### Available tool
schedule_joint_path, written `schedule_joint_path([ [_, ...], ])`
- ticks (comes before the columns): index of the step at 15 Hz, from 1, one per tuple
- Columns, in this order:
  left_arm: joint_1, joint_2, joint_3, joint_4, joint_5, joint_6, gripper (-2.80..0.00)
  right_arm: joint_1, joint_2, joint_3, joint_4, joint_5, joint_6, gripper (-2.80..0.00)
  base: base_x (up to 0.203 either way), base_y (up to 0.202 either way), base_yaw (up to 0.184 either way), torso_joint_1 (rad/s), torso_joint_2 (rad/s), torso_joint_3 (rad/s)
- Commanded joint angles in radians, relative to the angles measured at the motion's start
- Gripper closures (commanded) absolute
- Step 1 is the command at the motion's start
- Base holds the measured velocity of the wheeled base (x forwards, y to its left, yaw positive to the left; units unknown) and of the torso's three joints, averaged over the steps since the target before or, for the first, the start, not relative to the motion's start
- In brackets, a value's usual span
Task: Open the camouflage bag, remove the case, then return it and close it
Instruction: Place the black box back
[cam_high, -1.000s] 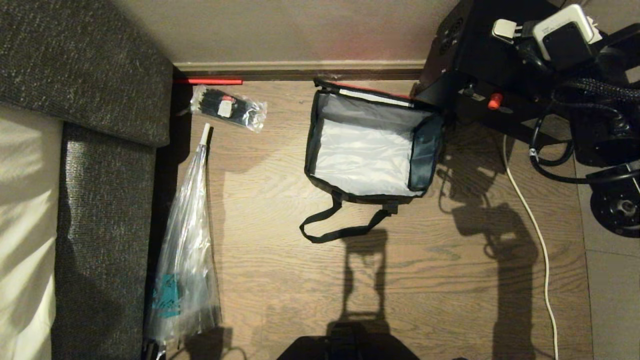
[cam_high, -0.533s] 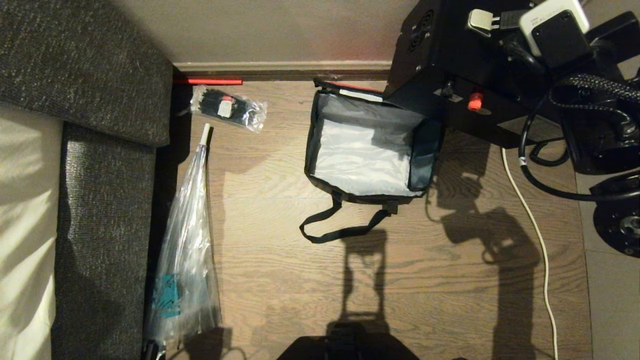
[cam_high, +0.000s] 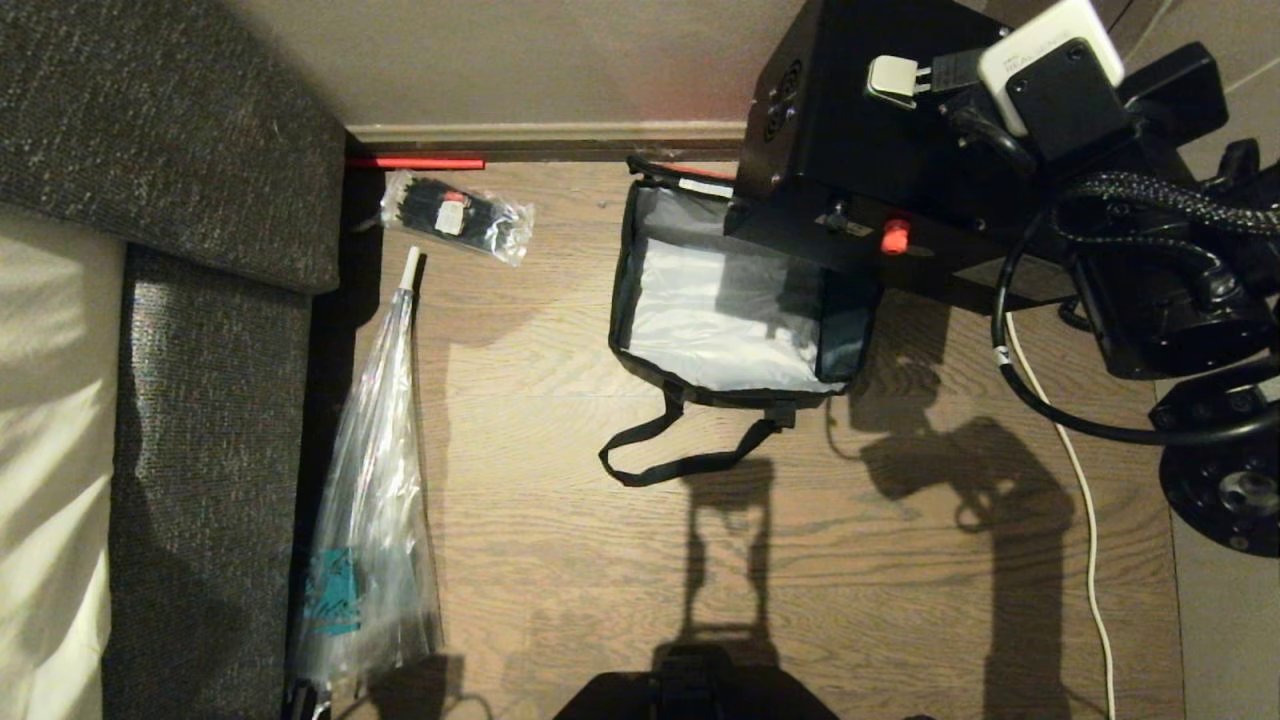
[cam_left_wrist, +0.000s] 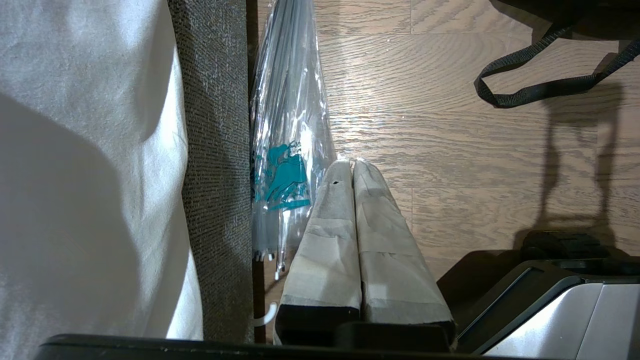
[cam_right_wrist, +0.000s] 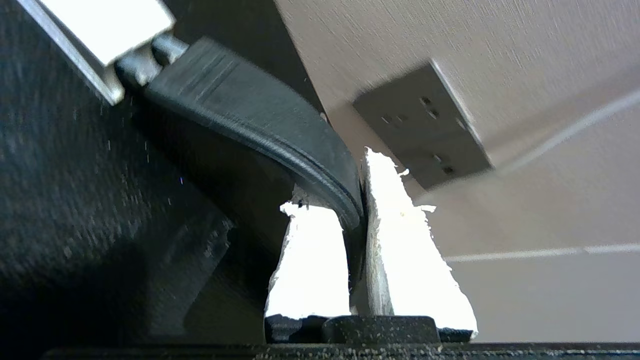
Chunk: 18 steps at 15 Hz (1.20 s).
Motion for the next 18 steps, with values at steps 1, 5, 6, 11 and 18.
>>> schedule_joint_path([
  [1, 0.0, 0.001, 0.002, 0.0, 0.0, 0.0, 0.0, 0.044, 0.002, 0.005, -0.005, -0.008, -0.009, 0.0, 0.0, 0.0, 0.0, 0.0, 0.0, 0.0],
  [5, 0.0, 0.001, 0.002, 0.0, 0.0, 0.0, 0.0, 0.101, 0.022, 0.008, 0.024, -0.008, -0.013, 0.0, 0.0, 0.0, 0.0, 0.0, 0.0, 0.0],
  [6, 0.0, 0.001, 0.002, 0.0, 0.0, 0.0, 0.0, 0.125, 0.033, 0.001, 0.027, -0.01, -0.013, 0.0, 0.0, 0.0, 0.0, 0.0, 0.0, 0.0],
  [11, 0.0, 0.001, 0.002, 0.0, 0.0, 0.0, 0.0, 0.217, 0.093, -0.027, 0.029, -0.069, -0.009, 0.0, 0.0, 0.0, 0.0, 0.0, 0.0, 0.0],
  [18, 0.0, 0.001, 0.002, 0.0, 0.0, 0.0, 0.0, 0.223, 0.193, -0.07, 0.023, -0.123, 0.009, 0.0, 0.0, 0.0, 0.0, 0.0, 0.0, 0.0],
])
